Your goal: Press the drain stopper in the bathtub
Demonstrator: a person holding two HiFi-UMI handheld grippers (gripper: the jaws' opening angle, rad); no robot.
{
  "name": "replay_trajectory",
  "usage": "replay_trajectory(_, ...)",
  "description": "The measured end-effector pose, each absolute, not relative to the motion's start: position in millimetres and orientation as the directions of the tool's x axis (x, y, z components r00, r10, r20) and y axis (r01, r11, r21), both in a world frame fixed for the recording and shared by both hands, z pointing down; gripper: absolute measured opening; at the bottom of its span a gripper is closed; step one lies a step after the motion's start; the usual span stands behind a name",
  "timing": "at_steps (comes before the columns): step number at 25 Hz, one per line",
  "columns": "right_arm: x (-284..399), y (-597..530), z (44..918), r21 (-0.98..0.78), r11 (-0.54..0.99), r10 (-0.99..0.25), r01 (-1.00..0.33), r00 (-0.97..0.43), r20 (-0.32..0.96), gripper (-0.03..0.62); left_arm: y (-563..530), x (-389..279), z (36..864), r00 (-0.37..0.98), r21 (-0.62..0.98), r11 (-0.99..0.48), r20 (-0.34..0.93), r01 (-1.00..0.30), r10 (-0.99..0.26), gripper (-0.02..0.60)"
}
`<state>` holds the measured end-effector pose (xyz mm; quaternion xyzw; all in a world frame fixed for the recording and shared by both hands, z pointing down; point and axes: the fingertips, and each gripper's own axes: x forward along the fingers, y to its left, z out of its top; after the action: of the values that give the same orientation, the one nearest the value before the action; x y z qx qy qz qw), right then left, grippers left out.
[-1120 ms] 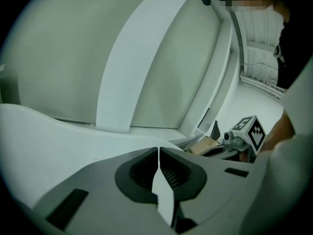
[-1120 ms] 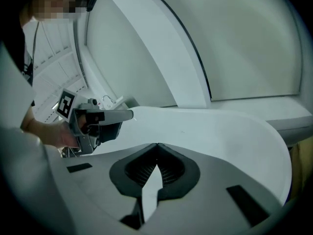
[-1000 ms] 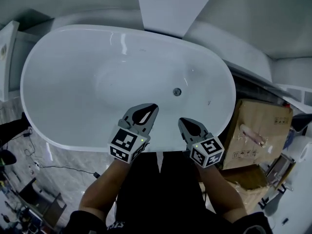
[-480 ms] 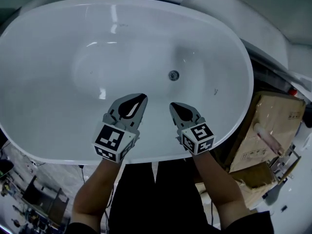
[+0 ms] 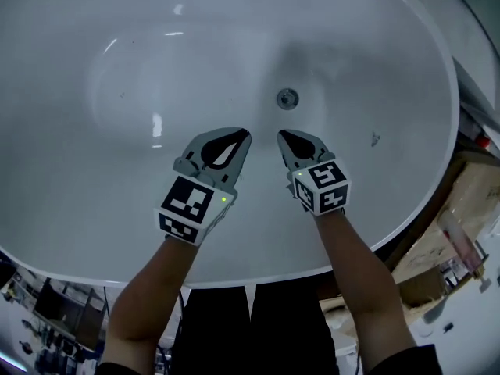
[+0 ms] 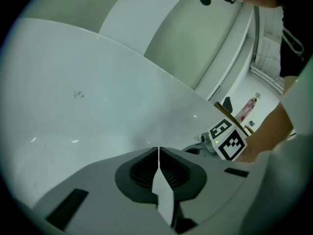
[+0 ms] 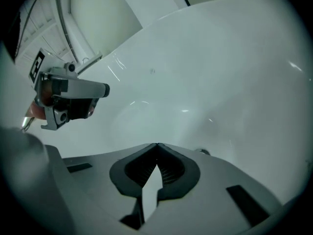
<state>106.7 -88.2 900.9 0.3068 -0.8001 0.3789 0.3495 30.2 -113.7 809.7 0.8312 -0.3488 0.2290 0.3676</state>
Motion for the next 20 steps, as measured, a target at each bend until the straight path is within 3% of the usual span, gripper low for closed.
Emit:
replay_trajectory(12, 155, -128, 1056, -0.204, 0.5, -0.193, -0.842, -0.338, 0.921, 0.044, -112, 32, 886, 0.661, 0.457, -0.523, 0.682, -0.719, -0.312, 0.025)
replay_trajectory(20, 173, -116, 1091, -0.152, 0.595, -0.121, -0.79, -0.274, 0.954, 0.061, -96, 32, 919, 0.651, 0.482, -0.484, 0.706, -0.73, -0.278, 0.025)
